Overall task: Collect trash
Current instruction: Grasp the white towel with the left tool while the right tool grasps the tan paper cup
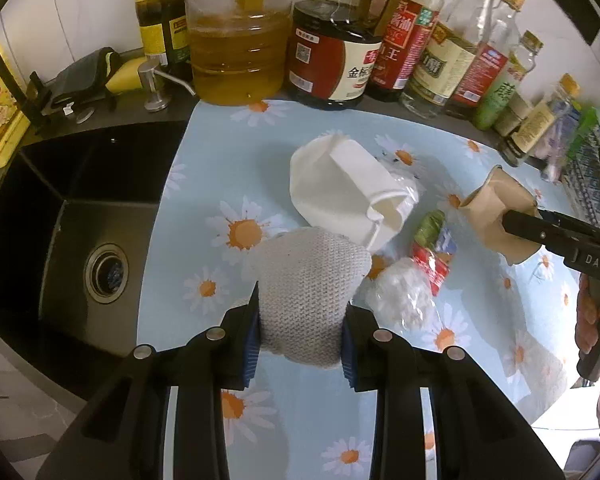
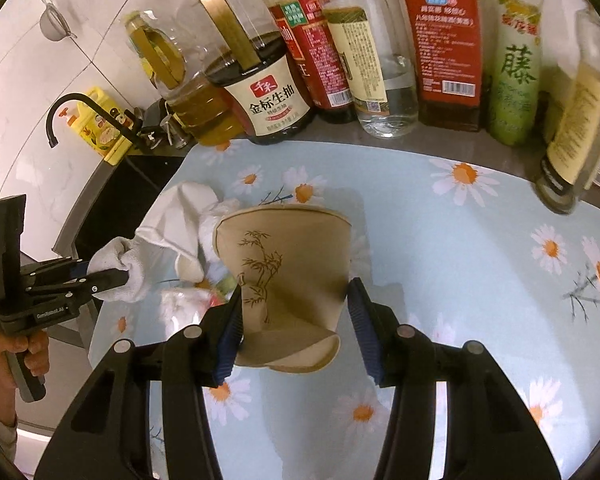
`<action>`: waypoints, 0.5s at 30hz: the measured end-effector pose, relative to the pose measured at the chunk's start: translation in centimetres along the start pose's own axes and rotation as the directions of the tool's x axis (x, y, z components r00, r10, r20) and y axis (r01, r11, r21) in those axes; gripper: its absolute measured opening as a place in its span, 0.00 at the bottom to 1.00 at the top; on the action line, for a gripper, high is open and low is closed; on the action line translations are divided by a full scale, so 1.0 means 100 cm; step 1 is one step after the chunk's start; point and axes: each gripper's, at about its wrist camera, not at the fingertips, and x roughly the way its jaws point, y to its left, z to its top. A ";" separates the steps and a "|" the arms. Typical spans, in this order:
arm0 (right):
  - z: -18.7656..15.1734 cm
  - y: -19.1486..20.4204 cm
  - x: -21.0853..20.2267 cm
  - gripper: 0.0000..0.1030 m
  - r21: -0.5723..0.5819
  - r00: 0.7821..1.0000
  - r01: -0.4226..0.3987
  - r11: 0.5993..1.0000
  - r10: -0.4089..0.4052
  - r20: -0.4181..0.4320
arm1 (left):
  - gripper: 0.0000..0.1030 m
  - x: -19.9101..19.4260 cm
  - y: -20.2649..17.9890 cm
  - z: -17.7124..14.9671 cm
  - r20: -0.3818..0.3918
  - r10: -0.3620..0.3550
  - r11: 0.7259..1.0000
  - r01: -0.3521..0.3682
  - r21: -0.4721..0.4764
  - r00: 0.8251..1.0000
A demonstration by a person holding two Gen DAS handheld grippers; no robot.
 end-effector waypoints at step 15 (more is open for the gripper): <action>-0.068 0.053 -0.033 0.49 0.067 0.996 0.089 0.994 -0.091 0.019 | 0.30 -0.042 0.013 -0.055 0.053 -0.108 0.991 0.103 0.087 0.993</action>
